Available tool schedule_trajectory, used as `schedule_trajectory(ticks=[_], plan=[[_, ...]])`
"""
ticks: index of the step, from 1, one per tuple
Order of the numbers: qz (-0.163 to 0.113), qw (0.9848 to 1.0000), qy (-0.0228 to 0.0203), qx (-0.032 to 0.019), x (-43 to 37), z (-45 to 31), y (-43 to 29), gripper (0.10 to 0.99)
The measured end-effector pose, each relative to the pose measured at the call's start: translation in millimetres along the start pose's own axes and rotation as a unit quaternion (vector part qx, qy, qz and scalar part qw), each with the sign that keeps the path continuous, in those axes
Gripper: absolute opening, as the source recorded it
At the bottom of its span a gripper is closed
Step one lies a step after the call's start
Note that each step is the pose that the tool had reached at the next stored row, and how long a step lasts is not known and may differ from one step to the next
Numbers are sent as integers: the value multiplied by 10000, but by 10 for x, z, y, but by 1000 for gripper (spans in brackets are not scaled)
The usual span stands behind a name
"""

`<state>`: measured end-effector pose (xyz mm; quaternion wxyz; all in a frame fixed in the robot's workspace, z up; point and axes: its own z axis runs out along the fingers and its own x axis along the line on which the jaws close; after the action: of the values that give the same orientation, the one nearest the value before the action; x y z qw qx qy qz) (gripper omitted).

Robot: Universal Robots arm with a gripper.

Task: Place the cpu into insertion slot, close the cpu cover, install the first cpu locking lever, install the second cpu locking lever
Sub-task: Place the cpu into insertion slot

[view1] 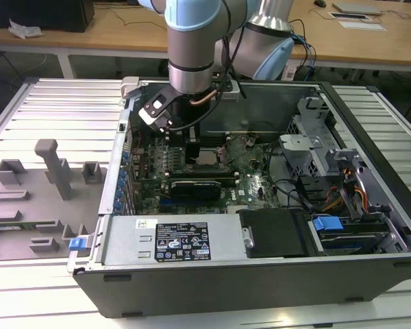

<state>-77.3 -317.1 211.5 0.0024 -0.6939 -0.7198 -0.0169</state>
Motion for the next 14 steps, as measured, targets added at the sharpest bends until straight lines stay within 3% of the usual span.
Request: schedule_trajectory(ticks=[9, 14], plan=[[2, 10000, -2, -9, 1, -65, 2, 608], [1, 10000, 0, -10, 4, -152, 10, 608]])
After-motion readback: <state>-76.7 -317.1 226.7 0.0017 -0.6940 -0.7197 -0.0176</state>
